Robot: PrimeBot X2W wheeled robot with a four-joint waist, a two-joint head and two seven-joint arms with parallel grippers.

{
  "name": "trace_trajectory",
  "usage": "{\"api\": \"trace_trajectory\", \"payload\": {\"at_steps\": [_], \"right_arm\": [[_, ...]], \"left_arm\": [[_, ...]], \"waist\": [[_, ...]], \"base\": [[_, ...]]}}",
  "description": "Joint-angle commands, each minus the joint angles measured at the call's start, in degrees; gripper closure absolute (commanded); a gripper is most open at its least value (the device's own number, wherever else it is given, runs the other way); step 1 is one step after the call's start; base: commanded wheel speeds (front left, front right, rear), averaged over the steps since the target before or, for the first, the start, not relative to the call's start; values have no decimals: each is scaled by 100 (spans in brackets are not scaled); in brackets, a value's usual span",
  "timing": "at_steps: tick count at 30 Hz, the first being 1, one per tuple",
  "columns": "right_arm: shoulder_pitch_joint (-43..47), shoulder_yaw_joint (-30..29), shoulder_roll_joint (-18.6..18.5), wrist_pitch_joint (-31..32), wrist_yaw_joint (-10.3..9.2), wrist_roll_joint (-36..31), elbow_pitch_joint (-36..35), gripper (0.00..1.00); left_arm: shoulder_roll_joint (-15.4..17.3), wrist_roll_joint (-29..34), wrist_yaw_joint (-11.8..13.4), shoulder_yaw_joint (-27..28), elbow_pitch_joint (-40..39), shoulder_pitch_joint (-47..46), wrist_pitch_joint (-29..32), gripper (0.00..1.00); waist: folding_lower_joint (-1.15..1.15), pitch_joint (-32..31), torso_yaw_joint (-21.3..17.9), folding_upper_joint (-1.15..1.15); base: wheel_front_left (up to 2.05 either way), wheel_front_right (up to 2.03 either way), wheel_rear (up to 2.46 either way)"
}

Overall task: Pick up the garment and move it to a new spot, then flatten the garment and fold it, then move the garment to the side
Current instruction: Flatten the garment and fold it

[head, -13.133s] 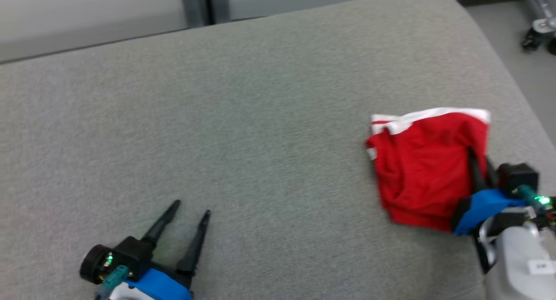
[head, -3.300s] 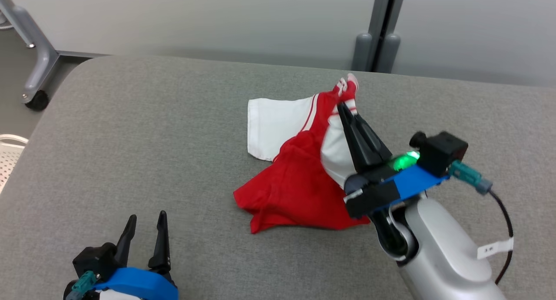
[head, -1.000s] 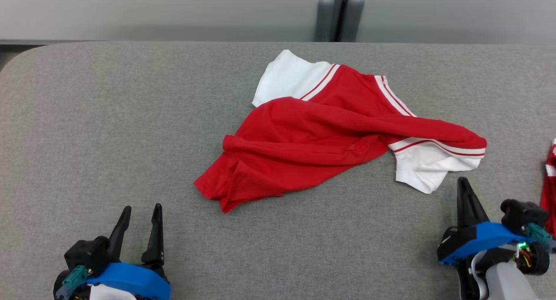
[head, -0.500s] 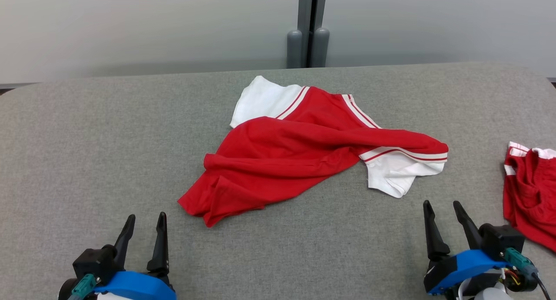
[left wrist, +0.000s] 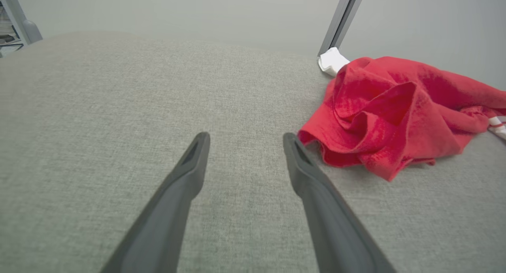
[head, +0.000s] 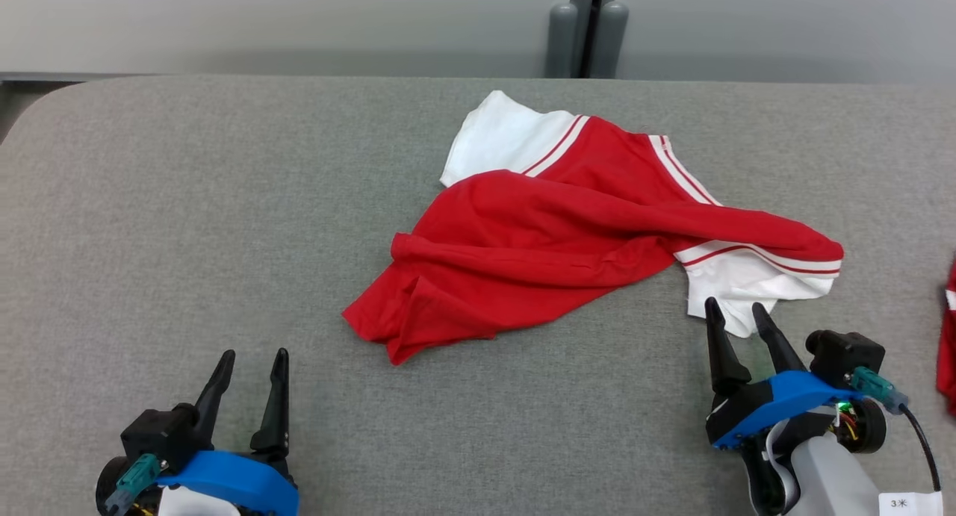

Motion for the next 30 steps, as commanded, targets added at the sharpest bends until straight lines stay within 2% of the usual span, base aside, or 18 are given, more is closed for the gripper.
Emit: {"api": "trace_trajectory", "payload": {"at_steps": [1, 9, 15, 22, 23, 24, 25, 26, 27, 28, 30], "right_arm": [[-128, -29, -26, -17, 0, 114, 104, 0], [-311, -279, -28, -15, 0, 201, 389, 0], [-343, -628, -27, -15, 0, 184, 370, 0], [-369, -707, -28, -15, 0, 163, 419, 0], [-375, -734, -28, -15, 0, 152, 410, 15], [-380, -777, -28, -15, 0, 165, 402, 40], [-382, -811, -29, -16, 0, 162, 395, 58], [-377, -832, -27, -16, 0, 138, 385, 67], [-366, -860, -26, -16, 0, 110, 368, 97], [-349, -906, -29, -16, 0, 99, 347, 100], [-299, -972, -29, -16, 0, 87, 289, 100]], "left_arm": [[64, -47, 7, -47, -18, -100, -16, 0], [189, -172, 7, -101, -22, -144, -16, 0], [214, -147, 7, -197, -61, -147, -16, 0], [239, -161, 7, -309, -69, -184, -16, 0], [240, -167, 7, -318, -71, -185, -16, 0], [240, -169, 7, -330, -70, -185, -16, 0], [241, -176, 7, -338, -62, -180, -16, 0], [245, -179, 7, -341, -53, -173, -16, 0], [248, -178, 7, -339, -45, -163, -16, 0], [249, -178, 7, -329, -38, -146, -16, 0], [244, -172, 7, -295, -25, -104, -16, 0]], "waist": [[0, 135, 161, 0], [0, 258, 323, 0], [0, 264, 296, 0], [0, 281, 270, 0], [0, 284, 268, 0], [0, 285, 268, 0], [0, 283, 268, 0], [0, 278, 268, 0], [0, 270, 264, 0], [0, 262, 257, 0], [0, 234, 231, 0]], "base": [[0, 0, 0], [0, 0, 0], [0, 0, 0], [0, 0, 0], [0, 0, 0], [0, 0, 0], [0, 0, 0], [0, 0, 0], [0, 0, 0], [0, 0, 0], [0, 0, 0]]}}
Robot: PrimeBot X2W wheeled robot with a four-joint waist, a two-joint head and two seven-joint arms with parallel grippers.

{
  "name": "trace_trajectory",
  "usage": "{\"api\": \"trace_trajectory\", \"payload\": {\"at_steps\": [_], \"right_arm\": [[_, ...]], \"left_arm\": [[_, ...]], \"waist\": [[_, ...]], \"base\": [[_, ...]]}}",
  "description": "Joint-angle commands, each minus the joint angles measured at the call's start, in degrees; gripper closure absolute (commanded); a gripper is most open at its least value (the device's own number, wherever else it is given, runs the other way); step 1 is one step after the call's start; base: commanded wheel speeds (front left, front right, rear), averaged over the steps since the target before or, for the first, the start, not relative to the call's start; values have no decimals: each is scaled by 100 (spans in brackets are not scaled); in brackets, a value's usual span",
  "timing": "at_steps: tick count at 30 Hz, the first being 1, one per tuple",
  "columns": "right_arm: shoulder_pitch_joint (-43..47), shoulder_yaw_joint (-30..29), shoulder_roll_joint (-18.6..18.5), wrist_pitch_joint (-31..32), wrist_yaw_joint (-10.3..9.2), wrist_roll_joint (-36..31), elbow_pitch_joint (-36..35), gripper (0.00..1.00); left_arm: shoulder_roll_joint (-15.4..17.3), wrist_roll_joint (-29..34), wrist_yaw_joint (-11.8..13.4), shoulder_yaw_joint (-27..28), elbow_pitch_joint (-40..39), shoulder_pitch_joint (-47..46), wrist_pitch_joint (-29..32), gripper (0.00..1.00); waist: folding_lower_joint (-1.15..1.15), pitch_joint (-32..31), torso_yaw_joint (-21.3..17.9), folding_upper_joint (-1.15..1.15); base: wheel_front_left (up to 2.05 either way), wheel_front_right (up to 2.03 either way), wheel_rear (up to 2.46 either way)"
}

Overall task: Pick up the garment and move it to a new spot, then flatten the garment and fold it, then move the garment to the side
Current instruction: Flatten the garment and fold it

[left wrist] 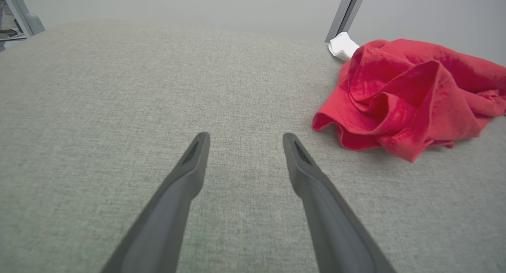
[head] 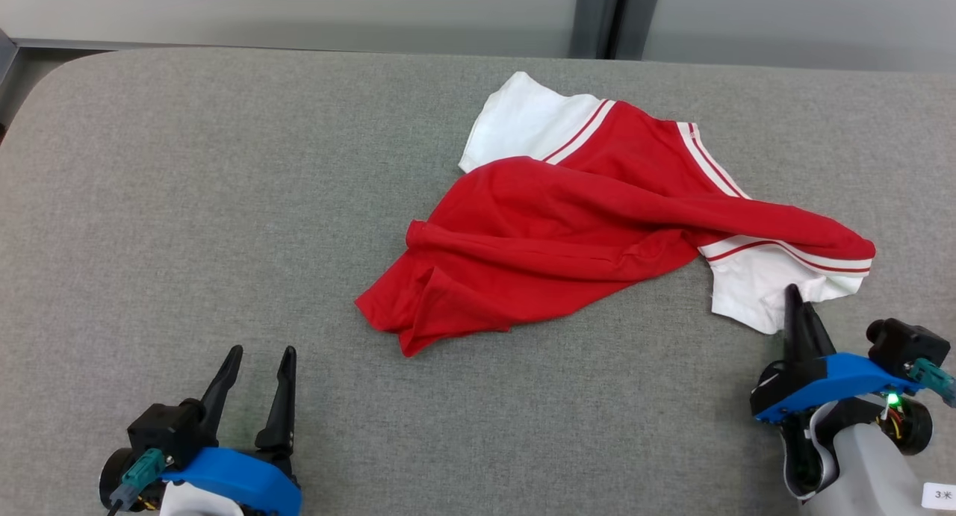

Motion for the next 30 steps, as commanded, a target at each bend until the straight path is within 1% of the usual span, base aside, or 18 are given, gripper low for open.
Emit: {"api": "trace_trajectory", "payload": {"at_steps": [1, 6, 11, 12, 13, 14, 15, 16, 17, 18, 21, 23, 26, 30], "right_arm": [[90, -78, -33, -16, 0, 59, -96, 100], [545, -45, -31, -16, 0, 319, -473, 100], [1264, -50, -32, -16, 0, 40, -933, 100], [1396, -78, -33, -16, 0, -132, -969, 85], [1512, -111, -32, -16, 0, -354, -961, 17], [1613, -212, -32, -15, 0, -608, -963, 0], [1666, -362, -44, -18, 0, -907, -1061, 0], [1666, -362, -44, -18, 0, -907, -1061, 0], [1735, -510, -44, -18, 0, -1267, -1165, 0], [1780, -647, -32, -15, 0, -1441, -1252, 0], [1833, -776, -18, -15, 0, -1716, -1536, 0], [1800, -637, -16, -16, 0, -1621, -1733, 0], [1721, -270, -25, -15, 0, -1475, -2032, 0], [1555, 288, -29, -15, 0, -1265, -2220, 0]], "left_arm": [[4, -10, 7, 35, 17, 16, -16, 0], [-90, 62, 7, 103, -7, 159, -16, 0], [-253, 182, 7, 210, -14, 315, -16, 0], [-281, 216, 7, 237, -6, 343, -16, 0], [-299, 243, 7, 275, 5, 365, -16, 0], [-319, 280, 7, 296, 11, 375, -16, 0], [-346, 301, 7, 314, 13, 375, -16, 0], [-346, 301, 7, 314, 13, 375, -16, 0], [-381, 335, 7, 314, 8, 375, -16, 0], [-407, 350, 7, 320, 10, 386, -16, 0], [-432, 380, 7, 358, -9, 381, -16, 0], [-432, 353, 7, 350, -46, 324, -15, 0], [-413, 293, 7, 270, -123, 149, -16, 0], [-327, 152, 7, 84, -207, -202, -16, 0]], "waist": [[0, -45, -37, -1], [0, -258, -234, -1], [0, -518, -529, -1], [0, -567, -583, -1], [0, -610, -636, -1], [0, -653, -684, -1], [0, -679, -720, -1], [0, -679, -720, -1], [0, -697, -745, -1], [0, -719, -766, -1], [0, -716, -802, -1], [0, -665, -826, -1], [0, -573, -847, -1], [0, -386, -902, -1]], "base": [[0, 0, 0], [0, 0, 0], [0, 0, 0], [0, 0, 0], [0, 0, 0], [0, 0, 0], [0, 0, 0], [0, 0, 0], [0, 0, 0], [0, 0, 0], [0, 0, 0], [0, 0, 0], [0, 0, 0], [0, 0, 0]]}}
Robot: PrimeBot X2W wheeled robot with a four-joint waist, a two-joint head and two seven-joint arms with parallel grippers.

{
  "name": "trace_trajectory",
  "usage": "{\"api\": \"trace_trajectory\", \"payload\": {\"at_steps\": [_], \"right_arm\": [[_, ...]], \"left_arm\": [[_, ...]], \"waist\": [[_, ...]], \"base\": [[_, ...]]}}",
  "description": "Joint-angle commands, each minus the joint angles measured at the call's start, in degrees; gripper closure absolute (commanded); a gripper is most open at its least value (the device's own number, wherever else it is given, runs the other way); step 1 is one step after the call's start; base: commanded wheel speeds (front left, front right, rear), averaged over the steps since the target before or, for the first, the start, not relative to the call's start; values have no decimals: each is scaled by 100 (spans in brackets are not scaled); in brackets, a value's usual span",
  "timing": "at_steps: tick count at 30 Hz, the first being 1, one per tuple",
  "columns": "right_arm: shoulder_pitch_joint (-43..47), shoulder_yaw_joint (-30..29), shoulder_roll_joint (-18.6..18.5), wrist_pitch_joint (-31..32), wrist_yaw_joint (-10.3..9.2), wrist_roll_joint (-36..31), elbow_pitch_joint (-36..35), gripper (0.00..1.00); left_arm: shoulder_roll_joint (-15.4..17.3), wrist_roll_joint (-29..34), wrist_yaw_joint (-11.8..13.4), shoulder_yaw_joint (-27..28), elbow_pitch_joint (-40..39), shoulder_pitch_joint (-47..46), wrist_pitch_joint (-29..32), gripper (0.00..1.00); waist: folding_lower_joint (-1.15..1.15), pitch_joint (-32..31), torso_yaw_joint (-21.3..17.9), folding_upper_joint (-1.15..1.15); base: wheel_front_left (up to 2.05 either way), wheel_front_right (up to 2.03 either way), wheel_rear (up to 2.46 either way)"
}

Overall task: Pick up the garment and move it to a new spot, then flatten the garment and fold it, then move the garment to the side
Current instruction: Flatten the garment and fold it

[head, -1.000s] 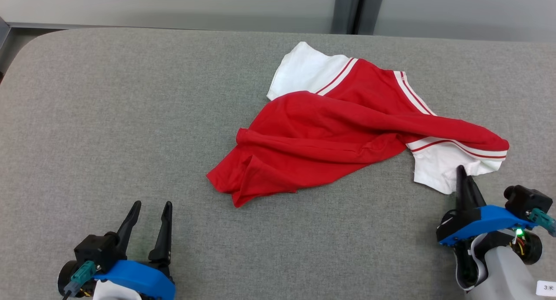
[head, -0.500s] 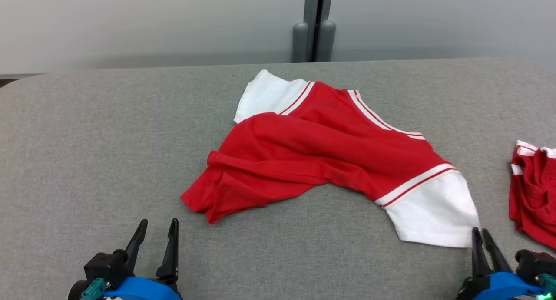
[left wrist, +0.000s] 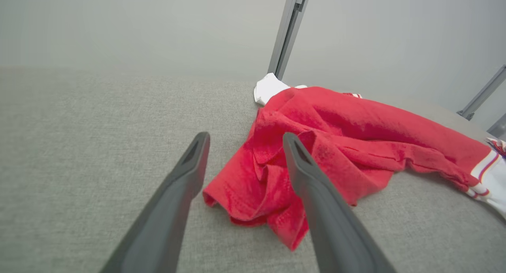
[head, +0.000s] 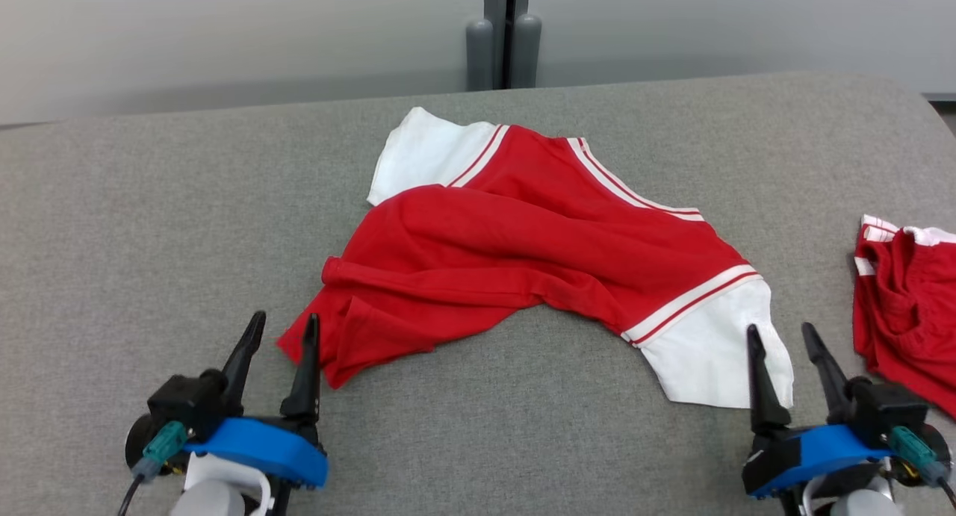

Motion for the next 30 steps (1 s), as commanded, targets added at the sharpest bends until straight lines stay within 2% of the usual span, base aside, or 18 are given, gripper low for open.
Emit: {"api": "trace_trajectory", "payload": {"at_steps": [1, 8, 14, 16, 26, 27, 29, 30], "right_arm": [[-129, 141, -23, -15, 0, 40, -73, 0], [-263, 701, -24, -15, 0, 172, -129, 0], [-203, 772, -25, -16, 0, 234, -126, 0], [-209, 789, -23, -16, 0, 246, -132, 0], [-274, 897, -24, -16, 0, 333, -141, 0], [-280, 902, -24, -16, 0, 341, -147, 0], [-279, 900, -24, -16, 0, 354, -140, 0], [-271, 893, -24, -15, 0, 358, -130, 0]], "left_arm": [[61, -65, 7, -107, -30, -233, -15, 0], [392, -1007, 7, -733, 235, -1045, -16, 0], [903, -1978, 7, -1741, 609, -1532, -16, 0], [1066, -2049, 7, -1994, 716, -1671, -16, 0], [1321, -2714, 7, -2650, 885, -1961, -16, 0], [1336, -2763, 7, -2649, 834, -1980, -17, 16], [1396, -2736, 7, -2684, 742, -1978, -16, 100], [1396, -2763, 7, -2716, 728, -1955, -15, 100]], "waist": [[0, 72, -6, 1], [0, 353, -170, 1], [0, 490, -300, 1], [0, 524, -330, 1], [0, 577, -446, 1], [0, 577, -452, 1], [0, 563, -458, 1], [0, 545, -457, 1]], "base": [[0, 0, 0], [0, 0, 0], [0, 0, 0], [0, 0, 0], [0, 0, 0], [0, 0, 0], [0, 0, 0], [0, 0, 0]]}}
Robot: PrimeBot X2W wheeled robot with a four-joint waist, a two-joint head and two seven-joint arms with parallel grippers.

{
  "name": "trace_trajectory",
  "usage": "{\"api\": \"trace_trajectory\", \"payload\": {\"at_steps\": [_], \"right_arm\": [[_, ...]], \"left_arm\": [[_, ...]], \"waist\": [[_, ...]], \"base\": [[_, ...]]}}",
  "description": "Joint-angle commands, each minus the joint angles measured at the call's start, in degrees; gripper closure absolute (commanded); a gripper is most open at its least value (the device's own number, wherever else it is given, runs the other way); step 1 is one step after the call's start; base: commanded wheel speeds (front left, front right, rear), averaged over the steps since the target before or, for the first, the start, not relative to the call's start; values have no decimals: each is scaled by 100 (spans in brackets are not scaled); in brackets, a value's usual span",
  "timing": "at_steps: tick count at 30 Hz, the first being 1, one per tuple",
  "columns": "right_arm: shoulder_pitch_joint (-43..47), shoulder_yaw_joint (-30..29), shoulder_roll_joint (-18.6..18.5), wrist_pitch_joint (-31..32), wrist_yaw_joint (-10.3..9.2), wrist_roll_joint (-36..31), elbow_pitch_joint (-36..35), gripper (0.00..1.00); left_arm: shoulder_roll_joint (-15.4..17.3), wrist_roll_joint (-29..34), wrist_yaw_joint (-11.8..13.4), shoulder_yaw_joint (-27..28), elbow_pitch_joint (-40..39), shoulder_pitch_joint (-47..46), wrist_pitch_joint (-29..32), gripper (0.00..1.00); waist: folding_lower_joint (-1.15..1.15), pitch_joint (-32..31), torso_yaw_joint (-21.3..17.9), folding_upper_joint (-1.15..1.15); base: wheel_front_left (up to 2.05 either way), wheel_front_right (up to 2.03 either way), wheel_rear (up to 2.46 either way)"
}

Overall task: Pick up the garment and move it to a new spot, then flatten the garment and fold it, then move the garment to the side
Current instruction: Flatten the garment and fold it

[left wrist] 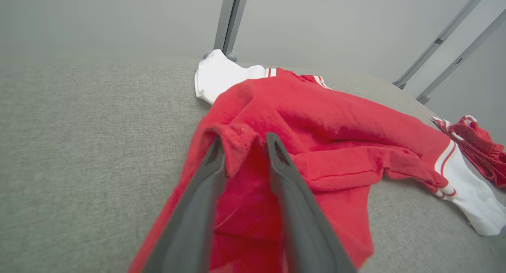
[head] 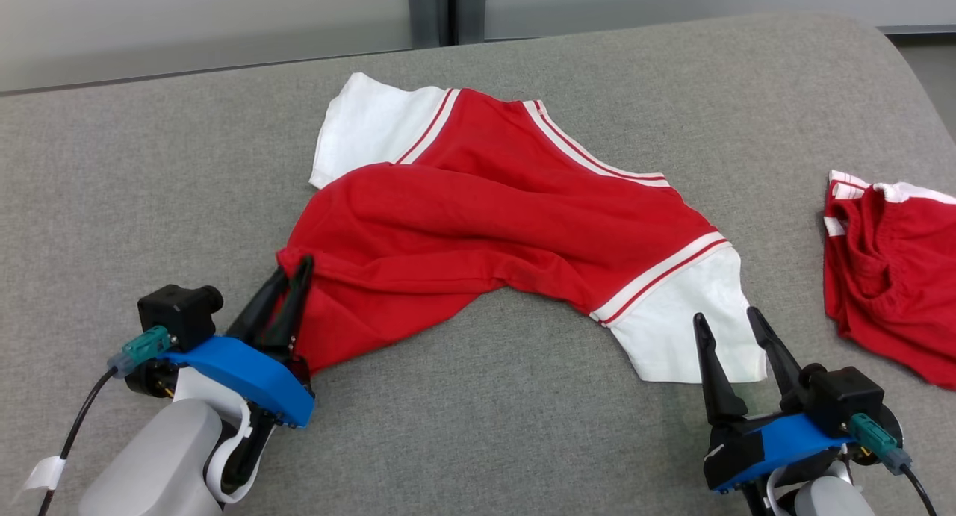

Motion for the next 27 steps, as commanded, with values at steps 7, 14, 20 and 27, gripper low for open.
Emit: {"api": "trace_trajectory", "payload": {"at_steps": [7, 14, 20, 27], "right_arm": [[118, -190, -25, -16, 0, 40, 213, 0], [391, -483, -22, -15, 0, 66, 565, 0], [544, -513, -24, -16, 0, 96, 790, 0], [570, -472, -26, -16, 0, 72, 831, 0]], "left_arm": [[-34, 286, 7, 154, -416, 33, -15, 100], [-361, 651, 7, 352, -815, 651, -15, 100], [-576, 664, 7, 455, -519, 1590, -15, 100], [-839, 580, 7, 862, 219, 2236, -15, 100]], "waist": [[0, -385, 176, 0], [0, -1063, 633, 0], [0, -1419, 869, 0], [0, -1532, 836, 0]], "base": [[0, 0, 0], [0, 0, 0], [0, 0, 0], [0, 0, 0]]}}
